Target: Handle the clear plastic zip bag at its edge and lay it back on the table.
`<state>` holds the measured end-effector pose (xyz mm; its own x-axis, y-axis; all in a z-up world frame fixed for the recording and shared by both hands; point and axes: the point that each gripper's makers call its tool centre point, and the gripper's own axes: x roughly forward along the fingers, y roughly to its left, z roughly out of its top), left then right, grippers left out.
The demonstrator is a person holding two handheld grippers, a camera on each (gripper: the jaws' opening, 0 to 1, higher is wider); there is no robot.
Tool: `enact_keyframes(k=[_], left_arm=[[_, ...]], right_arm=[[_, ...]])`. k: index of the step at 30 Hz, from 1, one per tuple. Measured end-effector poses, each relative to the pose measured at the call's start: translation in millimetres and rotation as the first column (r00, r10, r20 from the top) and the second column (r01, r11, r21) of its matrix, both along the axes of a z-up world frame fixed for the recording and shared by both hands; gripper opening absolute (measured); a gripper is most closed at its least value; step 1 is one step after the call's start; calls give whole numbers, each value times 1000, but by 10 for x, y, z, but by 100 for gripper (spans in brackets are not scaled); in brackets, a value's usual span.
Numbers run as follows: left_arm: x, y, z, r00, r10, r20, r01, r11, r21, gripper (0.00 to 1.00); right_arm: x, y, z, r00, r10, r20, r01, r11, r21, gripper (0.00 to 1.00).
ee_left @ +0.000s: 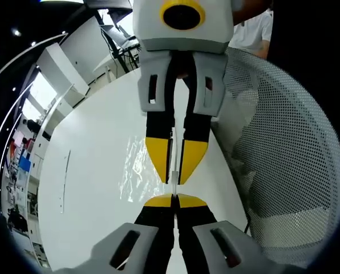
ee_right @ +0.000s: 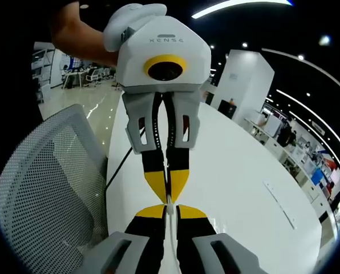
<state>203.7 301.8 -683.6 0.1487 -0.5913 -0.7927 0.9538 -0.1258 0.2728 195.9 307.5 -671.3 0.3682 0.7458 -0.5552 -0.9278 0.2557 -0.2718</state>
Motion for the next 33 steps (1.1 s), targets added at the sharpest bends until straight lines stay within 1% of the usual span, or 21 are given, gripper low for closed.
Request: enact_keyframes(k=[13, 33], left_arm=[[-13, -19, 14, 1000, -11, -8, 11, 1000, 0, 0], [-8, -38, 26, 1000, 7, -16, -7, 1000, -18, 0]], right_arm=[[-6, 21, -13, 1000, 15, 14, -15, 1000, -11, 0], [3, -6, -7, 1000, 12, 4, -12, 1000, -2, 0]])
